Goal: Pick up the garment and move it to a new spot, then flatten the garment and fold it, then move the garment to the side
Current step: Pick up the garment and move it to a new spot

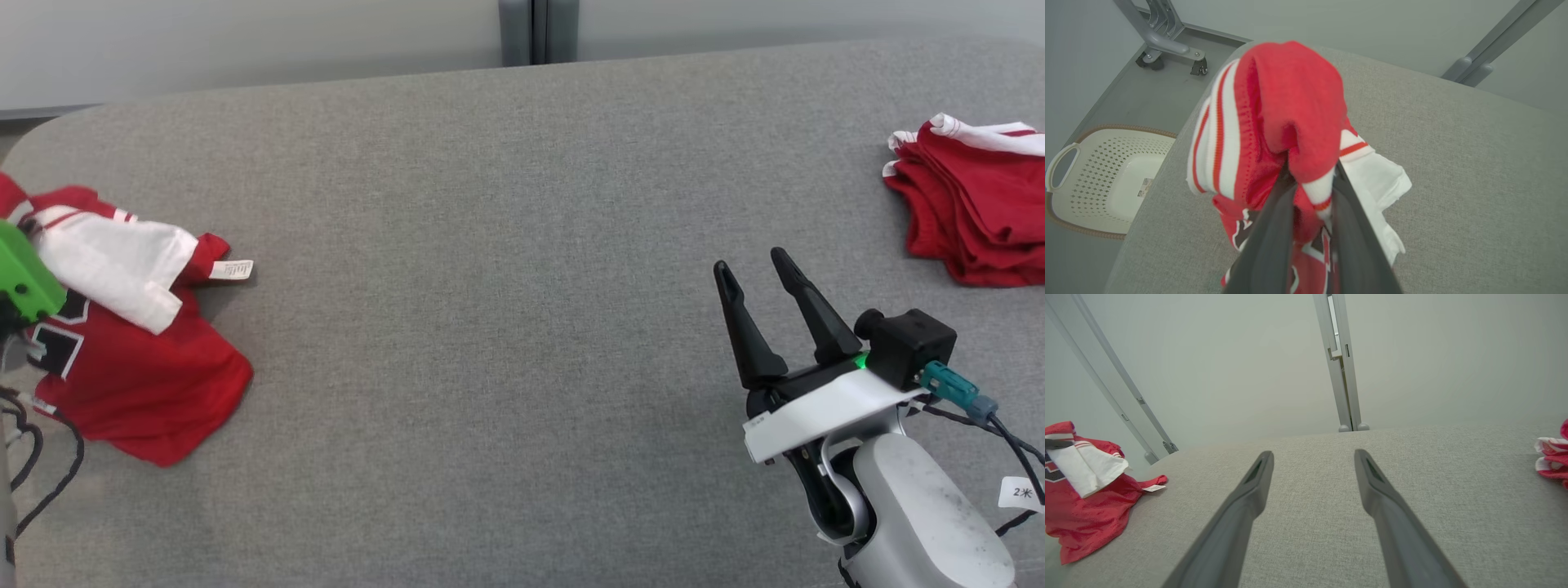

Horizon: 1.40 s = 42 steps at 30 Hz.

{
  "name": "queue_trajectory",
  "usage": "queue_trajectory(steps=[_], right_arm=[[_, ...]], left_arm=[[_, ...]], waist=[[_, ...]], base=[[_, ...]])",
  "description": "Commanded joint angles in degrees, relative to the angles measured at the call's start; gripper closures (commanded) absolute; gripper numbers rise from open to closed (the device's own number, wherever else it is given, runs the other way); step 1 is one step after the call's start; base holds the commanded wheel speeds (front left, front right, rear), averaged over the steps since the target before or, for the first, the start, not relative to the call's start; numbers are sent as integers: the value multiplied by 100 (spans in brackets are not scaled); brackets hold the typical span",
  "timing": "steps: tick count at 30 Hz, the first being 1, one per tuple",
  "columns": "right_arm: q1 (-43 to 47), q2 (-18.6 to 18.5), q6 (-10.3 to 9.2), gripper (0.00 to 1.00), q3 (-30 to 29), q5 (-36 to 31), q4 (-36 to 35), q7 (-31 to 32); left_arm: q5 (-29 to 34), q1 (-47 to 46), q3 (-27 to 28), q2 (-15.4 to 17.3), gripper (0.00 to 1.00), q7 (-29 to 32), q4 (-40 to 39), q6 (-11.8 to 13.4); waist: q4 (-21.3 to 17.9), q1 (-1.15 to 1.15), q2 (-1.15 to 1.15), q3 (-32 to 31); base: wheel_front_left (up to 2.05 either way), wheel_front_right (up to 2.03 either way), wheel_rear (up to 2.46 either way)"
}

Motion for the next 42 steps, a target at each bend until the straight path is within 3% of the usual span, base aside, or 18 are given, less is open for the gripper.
queue_trajectory(steps=[1, 13, 22, 29, 37, 38, 39, 40, 42], right_arm=[[60, 18, -6, 0, 2, 9, 21, -16], [254, 131, -6, 0, -148, -52, 37, -16], [281, 162, -6, 0, -279, -76, -8, -15], [269, 131, -6, 0, -276, -21, 25, -16], [130, 90, -6, 0, -146, 24, 11, -16], [131, 83, -6, 0, -133, 27, 24, -16], [132, 75, -6, 0, -122, 31, 34, -16], [134, 64, -6, 0, -108, 36, 45, -16], [143, 40, -6, 0, -71, 38, 66, -16]], left_arm=[[34, -141, -85, -44, 100, -3, -166, -64], [-151, -528, -1136, -422, 100, 234, -2373, -257], [-570, -301, -1564, -1152, 100, -42, -3199, -245], [-442, 296, -1829, -1664, 100, -1092, -2523, -244], [-71, 572, -2118, -1800, 100, -2663, -469, -260], [-88, 585, -2146, -1823, 93, -2771, -236, -262], [-103, 578, -2185, -1846, 55, -2886, -13, -264], [-121, 537, -2210, -1865, 0, -3047, 216, -266], [-147, 463, -2291, -1883, 0, -3296, 558, -269]], waist=[[68, 0, 0, -187], [-377, 0, 0, -572], [-959, 0, 0, -610], [-1295, 0, 0, -443], [-1554, 0, 0, -220], [-1560, 0, 0, -210], [-1560, 0, 0, -203], [-1556, 0, 0, -200], [-1534, 0, 0, -209]], base=[[0, 0, 0], [0, 0, 0], [0, 0, 0], [0, 0, 0], [0, 0, 0], [0, 0, 0], [0, 0, 0], [0, 0, 0], [0, 0, 0]])
